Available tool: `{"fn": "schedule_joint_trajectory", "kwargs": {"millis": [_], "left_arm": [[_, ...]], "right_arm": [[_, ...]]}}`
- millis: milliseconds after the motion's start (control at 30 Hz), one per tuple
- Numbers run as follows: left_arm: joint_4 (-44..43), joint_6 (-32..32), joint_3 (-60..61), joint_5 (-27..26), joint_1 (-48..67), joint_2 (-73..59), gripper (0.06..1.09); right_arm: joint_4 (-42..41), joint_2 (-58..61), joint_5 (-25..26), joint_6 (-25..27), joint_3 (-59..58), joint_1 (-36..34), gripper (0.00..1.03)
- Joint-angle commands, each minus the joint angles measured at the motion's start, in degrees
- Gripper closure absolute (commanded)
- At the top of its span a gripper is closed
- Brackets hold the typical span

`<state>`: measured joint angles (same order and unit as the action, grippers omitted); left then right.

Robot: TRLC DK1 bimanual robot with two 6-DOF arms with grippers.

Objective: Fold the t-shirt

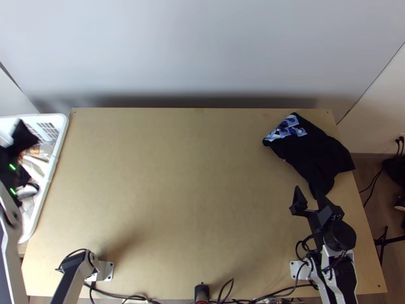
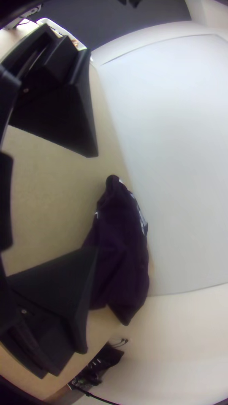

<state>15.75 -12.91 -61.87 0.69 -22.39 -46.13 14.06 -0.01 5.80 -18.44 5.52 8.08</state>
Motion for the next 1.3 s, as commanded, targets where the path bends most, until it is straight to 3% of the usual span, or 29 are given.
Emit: {"fn": "schedule_joint_trajectory", "kwargs": {"millis": [0,300,733,933,1267], "left_arm": [[8.2,-3.5,-15.8,-0.2,-12.5,-17.8,0.10],[16.6,-5.9,-16.5,-0.6,-19.6,-29.6,0.10],[18.5,-11.5,-17.8,-2.3,-25.8,-42.2,0.10],[17.7,-8.6,-19.0,-2.2,-31.4,-51.7,0.10],[3.9,1.6,-17.4,-2.2,-30.3,-57.8,0.11]], "right_arm": [[0.0,0.0,0.0,0.0,0.0,-0.3,0.05],[0.0,0.0,0.0,0.0,0.0,-0.5,0.05],[0.0,0.1,0.0,0.1,0.0,-0.1,0.05],[0.1,0.6,0.1,0.1,-0.1,-0.3,0.05],[0.1,2.1,0.1,0.1,-0.1,2.3,0.05]]}}
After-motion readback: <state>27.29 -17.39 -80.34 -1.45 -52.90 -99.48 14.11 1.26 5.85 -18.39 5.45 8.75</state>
